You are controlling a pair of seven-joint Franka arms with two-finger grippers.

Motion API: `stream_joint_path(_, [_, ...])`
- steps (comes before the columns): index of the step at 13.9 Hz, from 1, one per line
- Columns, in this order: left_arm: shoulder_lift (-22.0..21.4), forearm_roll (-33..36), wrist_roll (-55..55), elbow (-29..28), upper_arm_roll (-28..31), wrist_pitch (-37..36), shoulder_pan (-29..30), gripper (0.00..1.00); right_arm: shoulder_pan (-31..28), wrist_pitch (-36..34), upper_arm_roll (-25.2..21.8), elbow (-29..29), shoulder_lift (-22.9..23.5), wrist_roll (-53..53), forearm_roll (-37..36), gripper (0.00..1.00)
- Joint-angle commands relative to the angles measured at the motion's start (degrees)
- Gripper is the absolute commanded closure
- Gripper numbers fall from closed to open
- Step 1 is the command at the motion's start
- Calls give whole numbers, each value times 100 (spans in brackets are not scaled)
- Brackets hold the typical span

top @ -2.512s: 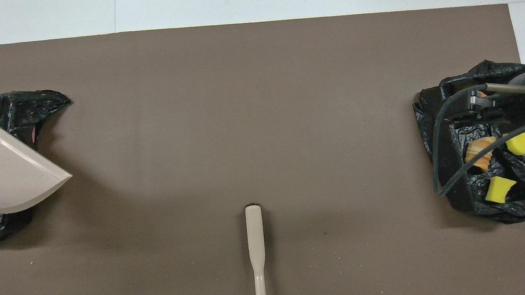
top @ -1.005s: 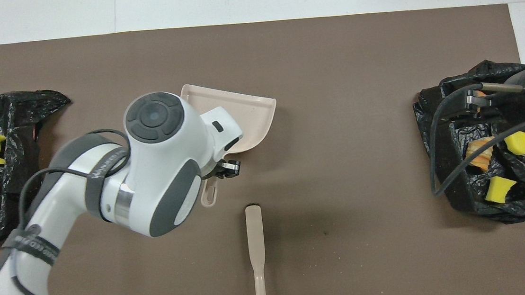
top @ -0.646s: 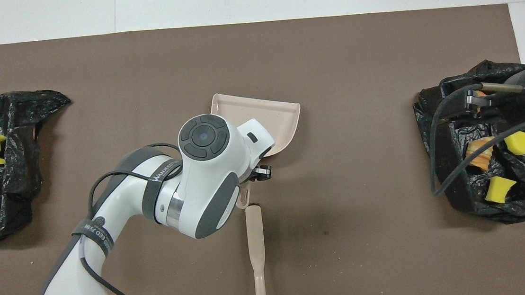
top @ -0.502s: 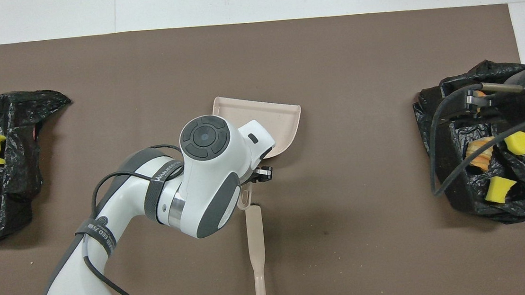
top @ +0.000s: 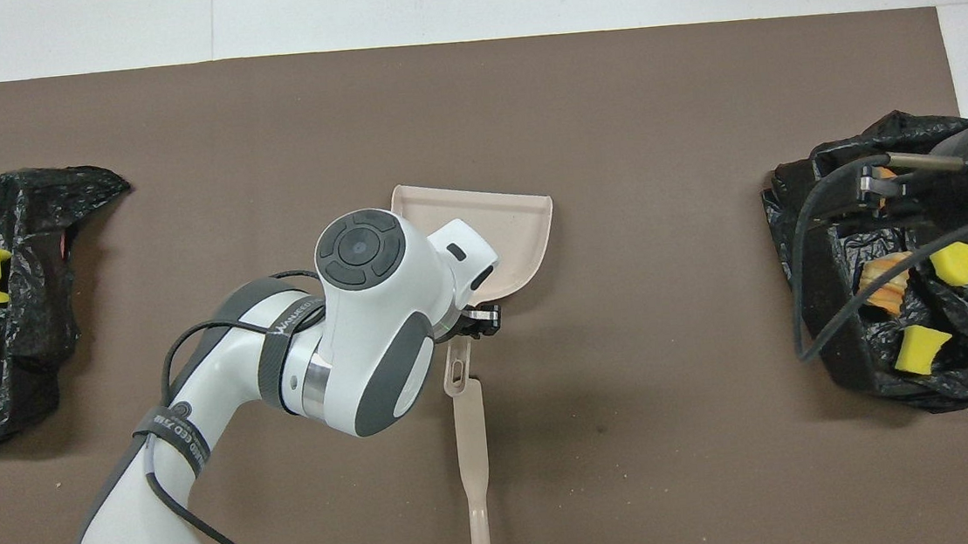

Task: Sweep and dump trash in bin

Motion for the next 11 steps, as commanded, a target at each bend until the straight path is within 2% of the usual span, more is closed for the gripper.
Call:
stream_joint_path(1, [-275, -83, -37, -169, 103, 27, 68, 0, -36, -48, 30, 70, 18, -146, 13, 0])
stream_joint_path(4, [-389, -22, 7, -90, 112, -62, 445, 0, -45, -48, 30, 70, 18, -146, 13, 0])
stream_joint_path(11, [-618, 135, 990, 42, 129, -114, 1886, 0, -36, -57, 30, 70, 18, -146, 13, 0])
